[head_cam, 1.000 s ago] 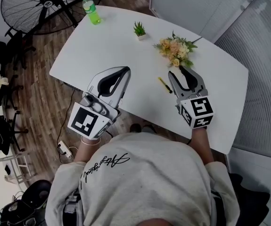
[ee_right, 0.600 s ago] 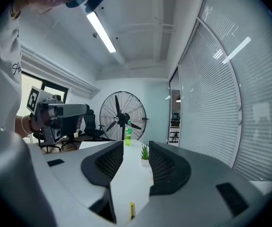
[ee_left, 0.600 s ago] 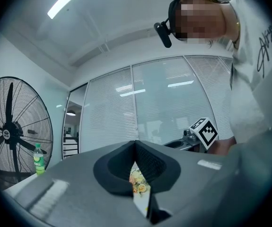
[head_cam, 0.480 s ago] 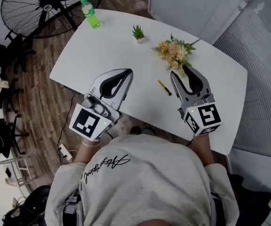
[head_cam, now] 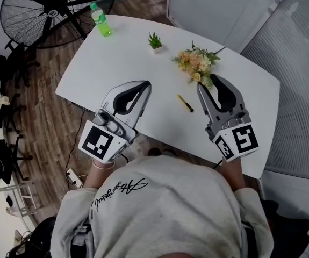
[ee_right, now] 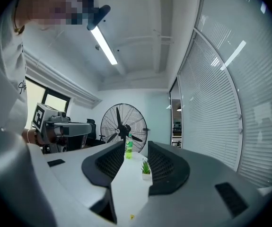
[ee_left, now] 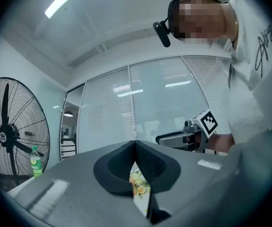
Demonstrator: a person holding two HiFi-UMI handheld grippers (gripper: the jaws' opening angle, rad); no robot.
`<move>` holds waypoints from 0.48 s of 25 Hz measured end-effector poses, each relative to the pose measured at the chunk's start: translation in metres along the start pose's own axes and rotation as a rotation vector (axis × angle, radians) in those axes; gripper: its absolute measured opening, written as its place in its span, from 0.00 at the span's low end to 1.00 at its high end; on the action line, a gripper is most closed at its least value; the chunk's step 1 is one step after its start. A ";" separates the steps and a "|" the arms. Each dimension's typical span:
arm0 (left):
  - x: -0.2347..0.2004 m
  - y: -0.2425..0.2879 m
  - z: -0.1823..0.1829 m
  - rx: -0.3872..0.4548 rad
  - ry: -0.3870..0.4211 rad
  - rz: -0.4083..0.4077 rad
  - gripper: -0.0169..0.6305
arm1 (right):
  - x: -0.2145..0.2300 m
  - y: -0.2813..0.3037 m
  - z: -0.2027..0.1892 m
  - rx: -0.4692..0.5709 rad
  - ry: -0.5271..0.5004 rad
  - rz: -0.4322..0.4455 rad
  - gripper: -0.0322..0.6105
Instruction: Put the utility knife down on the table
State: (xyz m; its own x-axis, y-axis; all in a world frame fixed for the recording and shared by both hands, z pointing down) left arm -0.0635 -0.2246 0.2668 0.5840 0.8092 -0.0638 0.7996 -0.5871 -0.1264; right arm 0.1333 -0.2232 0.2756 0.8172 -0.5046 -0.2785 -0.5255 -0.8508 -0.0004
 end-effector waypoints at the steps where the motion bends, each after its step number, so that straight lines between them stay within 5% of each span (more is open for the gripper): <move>1: 0.000 0.000 0.000 0.000 0.002 -0.001 0.02 | 0.000 -0.001 0.001 0.005 0.001 0.003 0.29; 12: -0.001 0.005 0.001 0.006 0.017 -0.006 0.02 | 0.001 -0.005 0.010 0.052 0.009 0.019 0.22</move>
State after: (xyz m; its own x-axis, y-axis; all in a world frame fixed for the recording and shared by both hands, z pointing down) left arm -0.0604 -0.2284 0.2656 0.5815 0.8122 -0.0465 0.8023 -0.5820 -0.1327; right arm 0.1346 -0.2185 0.2656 0.8090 -0.5219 -0.2704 -0.5522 -0.8324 -0.0457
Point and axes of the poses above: the fingertips, and each gripper's own axes: y forward along the fingers, x to its right, z out of its top, the point moved 5 cm from there along -y, backward along the fingers, and after that the axes turned 11 degrees about -y, right-handed, at the moved point
